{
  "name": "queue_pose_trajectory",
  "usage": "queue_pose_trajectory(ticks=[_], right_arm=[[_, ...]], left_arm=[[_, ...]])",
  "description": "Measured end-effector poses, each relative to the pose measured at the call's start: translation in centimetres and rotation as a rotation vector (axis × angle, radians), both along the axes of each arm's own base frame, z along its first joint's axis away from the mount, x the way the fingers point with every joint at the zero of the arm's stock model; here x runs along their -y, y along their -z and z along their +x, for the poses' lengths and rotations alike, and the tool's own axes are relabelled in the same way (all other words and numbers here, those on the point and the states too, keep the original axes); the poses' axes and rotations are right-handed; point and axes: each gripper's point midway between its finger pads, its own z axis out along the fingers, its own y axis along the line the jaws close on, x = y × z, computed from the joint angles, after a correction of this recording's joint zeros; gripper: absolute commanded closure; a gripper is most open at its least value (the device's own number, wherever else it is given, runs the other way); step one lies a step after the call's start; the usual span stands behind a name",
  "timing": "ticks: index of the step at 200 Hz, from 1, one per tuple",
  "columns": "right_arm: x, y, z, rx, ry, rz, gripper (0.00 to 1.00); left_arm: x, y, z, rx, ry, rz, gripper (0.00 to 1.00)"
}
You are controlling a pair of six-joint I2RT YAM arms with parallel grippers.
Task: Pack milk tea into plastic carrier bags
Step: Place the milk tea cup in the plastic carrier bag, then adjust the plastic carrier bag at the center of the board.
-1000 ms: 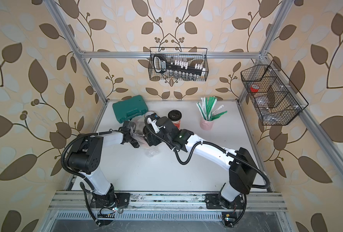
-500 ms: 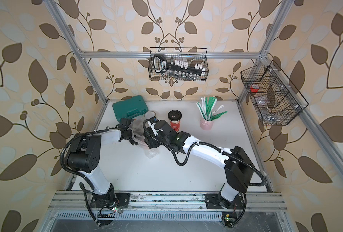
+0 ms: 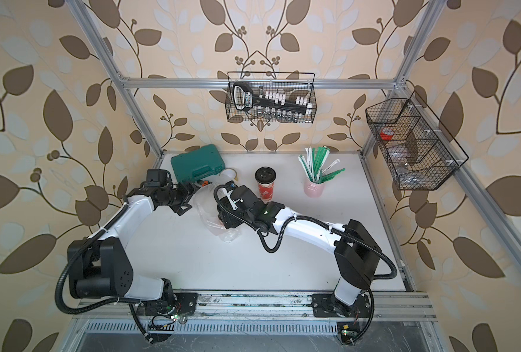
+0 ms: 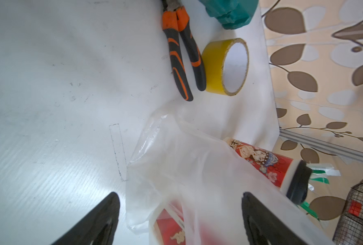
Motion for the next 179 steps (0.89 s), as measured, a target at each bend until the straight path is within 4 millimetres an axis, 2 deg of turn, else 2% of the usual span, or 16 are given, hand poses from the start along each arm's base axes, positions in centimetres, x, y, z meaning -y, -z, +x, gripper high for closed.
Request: queue_pose_trajectory(ticks=[28, 45, 73, 85, 118, 158, 171, 179], right_arm=[[-0.1, 0.0, -0.1, 0.001, -0.002, -0.002, 0.3], [-0.1, 0.1, -0.1, 0.001, 0.0, -0.004, 0.3], [-0.3, 0.8, -0.1, -0.008, -0.005, -0.019, 0.3], [-0.5, 1.0, -0.2, -0.009, -0.01, -0.024, 0.3], [-0.9, 1.0, -0.2, -0.005, -0.02, -0.028, 0.3], [-1.6, 0.9, -0.2, 0.003, -0.032, -0.033, 0.3], [-1.8, 1.0, -0.2, 0.004, -0.037, -0.038, 0.3], [-1.9, 0.9, -0.2, 0.006, -0.039, -0.039, 0.3]], left_arm=[[0.7, -3.8, -2.0, 0.065, 0.03, 0.043, 0.01], [0.4, -6.0, -3.4, 0.105, 0.026, 0.098, 0.01], [-0.3, -8.0, -6.1, 0.145, 0.006, 0.161, 0.01], [-0.2, -8.1, -6.9, 0.144, 0.012, 0.167, 0.02], [1.1, -6.8, -7.8, 0.112, 0.072, 0.161, 0.16], [3.1, -5.2, -8.0, 0.064, 0.166, 0.163, 0.17], [3.4, -4.9, -8.0, 0.06, 0.182, 0.162, 0.3], [3.7, -4.8, -8.0, 0.056, 0.194, 0.164, 0.45]])
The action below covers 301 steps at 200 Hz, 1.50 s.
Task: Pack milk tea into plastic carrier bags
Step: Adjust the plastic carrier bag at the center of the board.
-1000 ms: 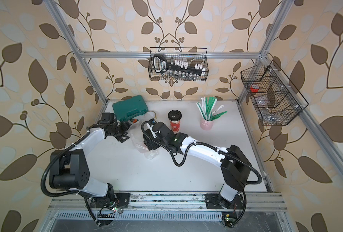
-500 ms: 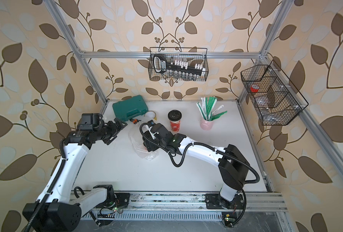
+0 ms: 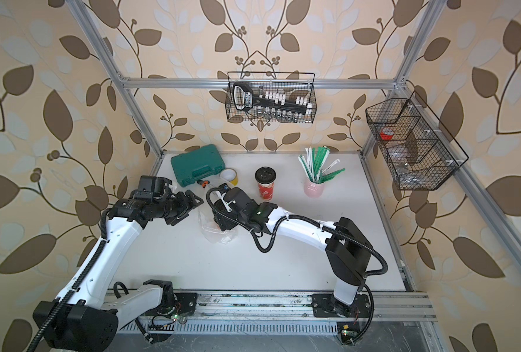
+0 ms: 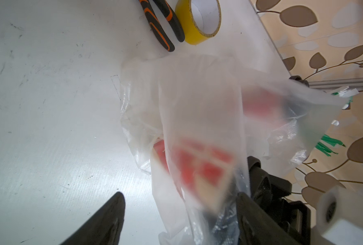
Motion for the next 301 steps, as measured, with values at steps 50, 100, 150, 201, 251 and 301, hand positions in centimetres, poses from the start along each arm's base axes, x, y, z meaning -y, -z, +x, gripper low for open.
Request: queue_pose_trajectory(ticks=[50, 100, 150, 201, 251, 301], right_arm=[[-0.5, -1.0, 0.4, 0.021, -0.004, 0.01, 0.3], [-0.6, -1.6, 0.6, 0.038, -0.006, 0.013, 0.29], [-1.4, -4.0, 1.4, 0.069, -0.013, 0.074, 0.29], [-0.7, -5.8, 3.9, 0.056, 0.024, 0.186, 0.29], [1.0, -8.7, 3.6, 0.057, 0.055, 0.337, 0.3], [0.7, -9.1, 3.5, 0.035, 0.071, 0.443, 0.3]], left_arm=[[1.7, 0.4, 0.4, -0.023, 0.088, 0.0, 1.0], [2.3, -4.3, 2.5, 0.081, 0.104, -0.022, 1.0], [4.0, -7.9, 4.7, 0.152, 0.144, -0.113, 1.0], [5.1, -10.0, 5.3, 0.21, 0.163, -0.199, 1.0], [5.5, -10.2, 5.5, 0.227, 0.162, -0.233, 1.0], [5.7, -11.0, 5.8, 0.247, 0.144, -0.275, 1.0]])
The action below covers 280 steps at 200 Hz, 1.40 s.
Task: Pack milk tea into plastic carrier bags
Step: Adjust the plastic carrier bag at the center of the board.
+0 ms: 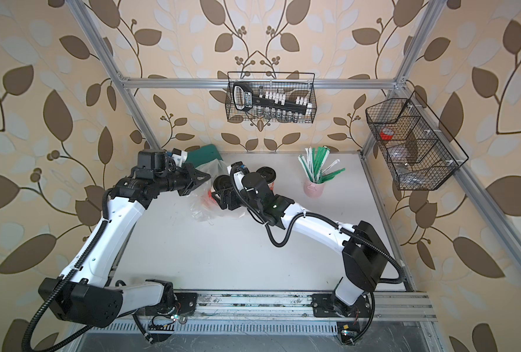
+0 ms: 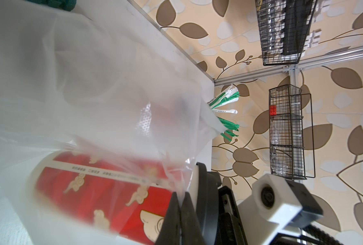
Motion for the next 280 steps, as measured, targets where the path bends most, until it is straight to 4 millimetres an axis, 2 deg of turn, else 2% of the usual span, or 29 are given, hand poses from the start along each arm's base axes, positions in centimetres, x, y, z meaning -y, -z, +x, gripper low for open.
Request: queue_pose_trajectory(ticks=[44, 85, 133, 154, 186, 224, 258, 280], right_arm=[[-0.8, 1.6, 0.6, -0.038, 0.003, 0.03, 0.3], [-0.7, 2.6, 0.9, -0.049, 0.015, 0.039, 0.3], [0.1, 3.1, 1.8, -0.038, 0.067, 0.013, 0.3], [0.6, 3.5, 2.2, -0.03, 0.094, -0.015, 0.3], [1.8, 4.6, 2.7, -0.025, 0.149, -0.102, 0.3], [3.3, 5.1, 3.4, -0.012, 0.207, -0.213, 0.3], [4.3, 6.2, 3.2, -0.015, 0.221, -0.299, 0.3], [3.5, 5.8, 3.3, 0.008, 0.216, -0.329, 0.3]], left_arm=[[0.5, -1.0, 0.0, 0.019, -0.002, -0.066, 1.0], [0.6, -1.2, 0.0, 0.007, -0.018, -0.118, 1.0], [-0.2, -2.0, 0.0, 0.012, -0.05, -0.155, 1.0], [-0.5, -1.6, 0.1, 0.001, -0.065, -0.161, 1.0], [-0.6, 0.0, 0.1, -0.04, -0.074, -0.169, 1.0], [-0.5, 2.0, 0.0, -0.074, -0.075, -0.17, 1.0], [-1.7, 5.9, -1.2, -0.15, -0.111, -0.164, 1.0], [-3.1, 8.2, -2.1, -0.201, -0.152, -0.162, 1.0]])
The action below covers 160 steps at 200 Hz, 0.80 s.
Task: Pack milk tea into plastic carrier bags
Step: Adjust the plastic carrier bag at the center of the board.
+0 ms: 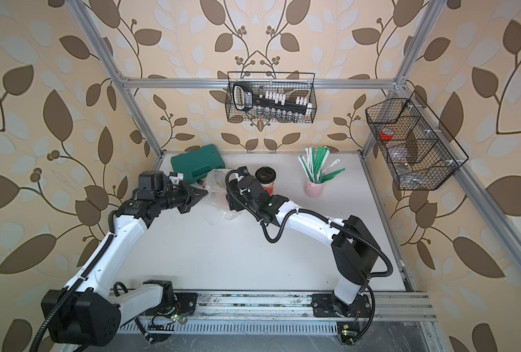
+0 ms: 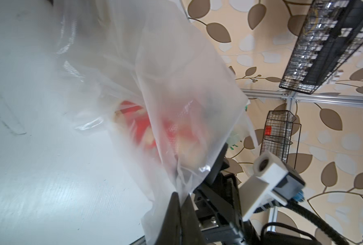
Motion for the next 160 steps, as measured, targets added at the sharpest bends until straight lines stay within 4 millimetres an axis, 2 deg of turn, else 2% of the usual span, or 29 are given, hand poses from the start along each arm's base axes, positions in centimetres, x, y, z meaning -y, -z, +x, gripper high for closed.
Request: queue_pose_trajectory(ticks=[26, 60, 90, 116, 160], right_arm=[[-2.3, -0.7, -0.3, 0.025, -0.038, -0.004, 0.3], [-4.1, 0.3, -0.9, 0.018, -0.074, -0.025, 0.3], [-4.6, 1.9, -1.1, -0.005, -0.087, -0.045, 0.3], [-4.8, 2.3, -1.2, -0.012, -0.093, -0.048, 0.3], [-4.6, 2.8, -0.9, -0.011, -0.078, -0.062, 0.3]], left_arm=[[-1.0, 0.8, -0.6, -0.018, -0.019, 0.01, 1.0], [-1.4, 1.0, -1.4, -0.014, -0.018, 0.022, 1.0], [-2.1, 1.9, -2.2, -0.034, -0.035, 0.027, 1.0], [-2.4, 2.4, -2.7, -0.041, -0.035, 0.037, 1.0], [-2.3, 2.1, -3.4, -0.024, -0.019, 0.054, 1.0]])
